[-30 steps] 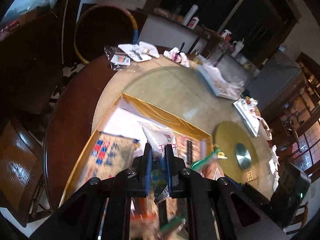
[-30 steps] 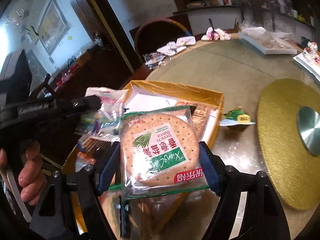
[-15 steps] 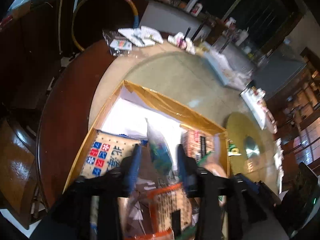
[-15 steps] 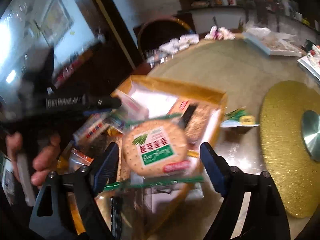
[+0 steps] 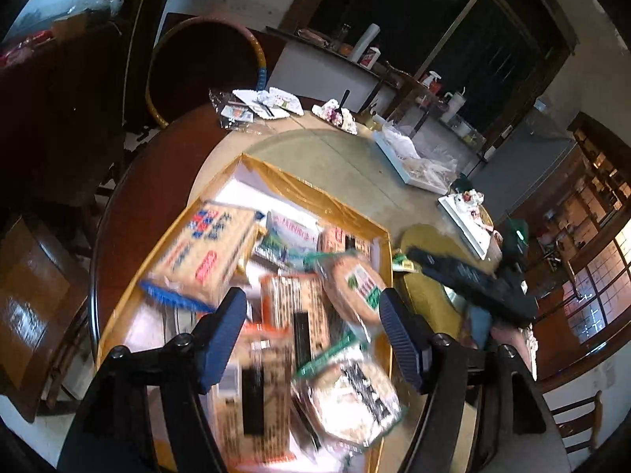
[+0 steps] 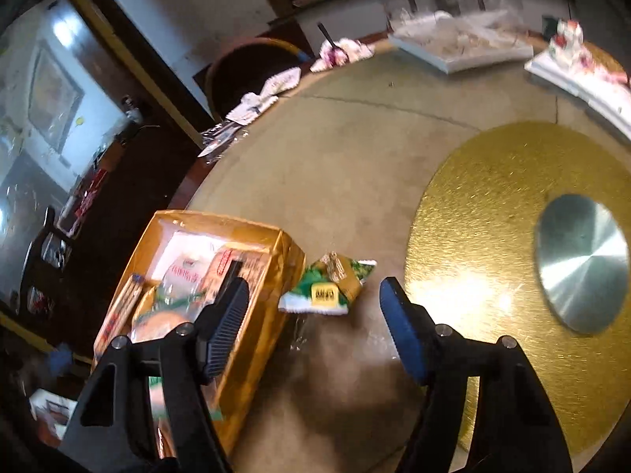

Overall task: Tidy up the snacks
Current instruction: 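Move the open right gripper toward the green snack bag on the table, then grasp the green snack bag with the left gripper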

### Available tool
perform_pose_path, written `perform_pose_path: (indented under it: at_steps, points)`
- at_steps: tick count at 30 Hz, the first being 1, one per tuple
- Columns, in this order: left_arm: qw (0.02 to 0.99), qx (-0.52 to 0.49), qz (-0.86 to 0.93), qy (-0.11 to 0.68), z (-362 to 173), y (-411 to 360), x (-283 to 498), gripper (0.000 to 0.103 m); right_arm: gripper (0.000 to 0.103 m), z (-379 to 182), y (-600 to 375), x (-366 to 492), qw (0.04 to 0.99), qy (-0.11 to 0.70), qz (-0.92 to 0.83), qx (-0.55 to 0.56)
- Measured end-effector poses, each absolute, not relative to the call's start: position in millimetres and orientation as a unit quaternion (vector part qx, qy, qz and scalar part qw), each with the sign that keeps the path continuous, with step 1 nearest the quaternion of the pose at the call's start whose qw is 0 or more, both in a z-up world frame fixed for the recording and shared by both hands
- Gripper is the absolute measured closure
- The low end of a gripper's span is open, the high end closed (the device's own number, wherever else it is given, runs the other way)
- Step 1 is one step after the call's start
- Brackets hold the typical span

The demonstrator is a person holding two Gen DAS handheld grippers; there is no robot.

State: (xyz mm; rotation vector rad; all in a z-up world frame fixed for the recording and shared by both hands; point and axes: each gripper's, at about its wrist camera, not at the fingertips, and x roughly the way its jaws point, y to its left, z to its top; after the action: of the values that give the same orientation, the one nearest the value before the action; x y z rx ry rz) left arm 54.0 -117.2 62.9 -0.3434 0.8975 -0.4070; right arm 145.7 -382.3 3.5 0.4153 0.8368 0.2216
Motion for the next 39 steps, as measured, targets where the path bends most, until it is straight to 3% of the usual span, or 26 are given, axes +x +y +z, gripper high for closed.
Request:
perform_pose_path:
  at_steps: [2, 4, 8, 9, 17, 28, 32, 34, 35, 39]
  points:
    - [0.864, -0.165, -0.193, 0.434, 61, -119, 51, 0.033, 0.038, -1, -375, 154, 0.882, 0.418, 0.099, 0.193]
    - [0.862, -0.165, -0.192, 0.439, 59, -122, 48, 0.033, 0.060, -10, -370, 154, 0.881, 0.429, 0.080, 0.181]
    - [0.858, -0.167, -0.191, 0.446, 57, -127, 37, 0.033, 0.070, -20, -385, 136, 0.873, 0.426, 0.101, 0.217]
    - [0.858, -0.166, -0.193, 0.447, 58, -129, 33, 0.033, 0.078, -20, -389, 129, 0.872, 0.424, 0.104, 0.221]
    - [0.849, -0.139, -0.244, 0.448, 59, -181, -11, 0.033, 0.081, -28, -404, 22, 0.870, 0.416, 0.142, 0.223]
    - [0.798, -0.083, -0.313, 0.508, 27, -261, -61, 0.033, 0.081, -50, -427, -117, 0.879, 0.392, 0.161, 0.218]
    - [0.779, -0.063, -0.330, 0.529, 12, -284, -74, 0.033, 0.073, -58, -439, -148, 0.880, 0.373, 0.164, 0.243]
    - [0.769, -0.060, -0.337, 0.540, 6, -294, -76, 0.033, 0.032, -58, -445, -157, 0.881, 0.362, 0.163, 0.256]
    - [0.764, -0.063, -0.340, 0.545, 4, -298, -77, 0.033, 0.027, -56, -447, -158, 0.884, 0.360, 0.154, 0.256]
    - [0.748, -0.074, -0.342, 0.564, -7, -309, -70, 0.035, 0.027, -53, -433, -159, 0.893, 0.374, 0.130, 0.213]
